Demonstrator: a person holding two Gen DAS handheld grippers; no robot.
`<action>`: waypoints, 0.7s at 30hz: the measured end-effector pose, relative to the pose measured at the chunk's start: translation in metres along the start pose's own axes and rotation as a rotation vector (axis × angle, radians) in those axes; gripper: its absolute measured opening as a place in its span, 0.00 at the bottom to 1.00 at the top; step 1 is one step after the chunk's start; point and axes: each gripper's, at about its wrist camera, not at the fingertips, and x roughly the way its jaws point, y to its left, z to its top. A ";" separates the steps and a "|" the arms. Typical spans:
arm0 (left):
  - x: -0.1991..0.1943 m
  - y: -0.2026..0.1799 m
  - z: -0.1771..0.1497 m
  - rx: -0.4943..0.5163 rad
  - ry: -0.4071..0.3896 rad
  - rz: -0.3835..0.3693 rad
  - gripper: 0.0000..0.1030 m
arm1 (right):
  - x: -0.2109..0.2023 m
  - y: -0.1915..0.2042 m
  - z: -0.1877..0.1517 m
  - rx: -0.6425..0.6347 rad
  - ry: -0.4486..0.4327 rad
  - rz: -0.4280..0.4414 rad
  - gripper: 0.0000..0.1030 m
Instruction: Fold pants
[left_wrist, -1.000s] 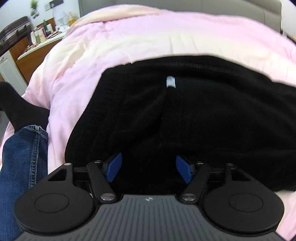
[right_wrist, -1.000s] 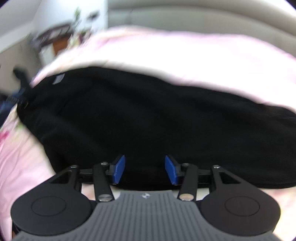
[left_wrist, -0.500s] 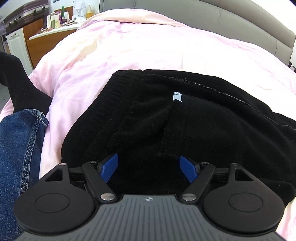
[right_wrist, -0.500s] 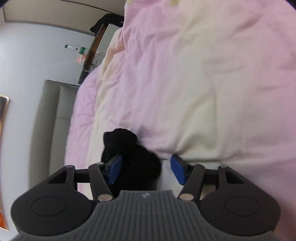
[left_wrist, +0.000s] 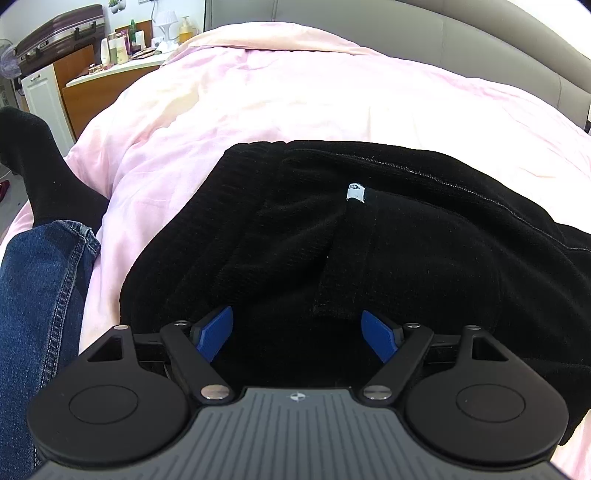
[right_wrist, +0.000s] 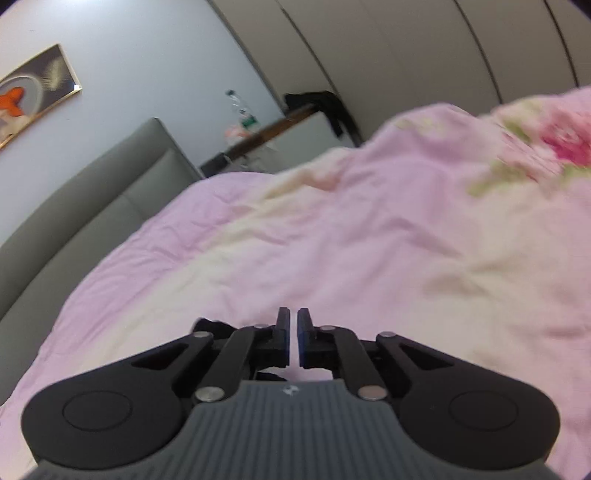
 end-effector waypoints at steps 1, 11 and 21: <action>0.000 0.000 0.000 -0.004 0.000 -0.001 0.90 | -0.012 -0.016 -0.001 0.068 0.009 -0.001 0.01; -0.002 0.002 0.000 -0.023 -0.006 -0.014 0.91 | -0.003 0.031 -0.028 0.031 0.176 0.112 0.59; -0.002 0.002 0.000 -0.030 -0.007 -0.010 0.91 | -0.051 0.060 -0.019 -0.159 -0.061 0.258 0.00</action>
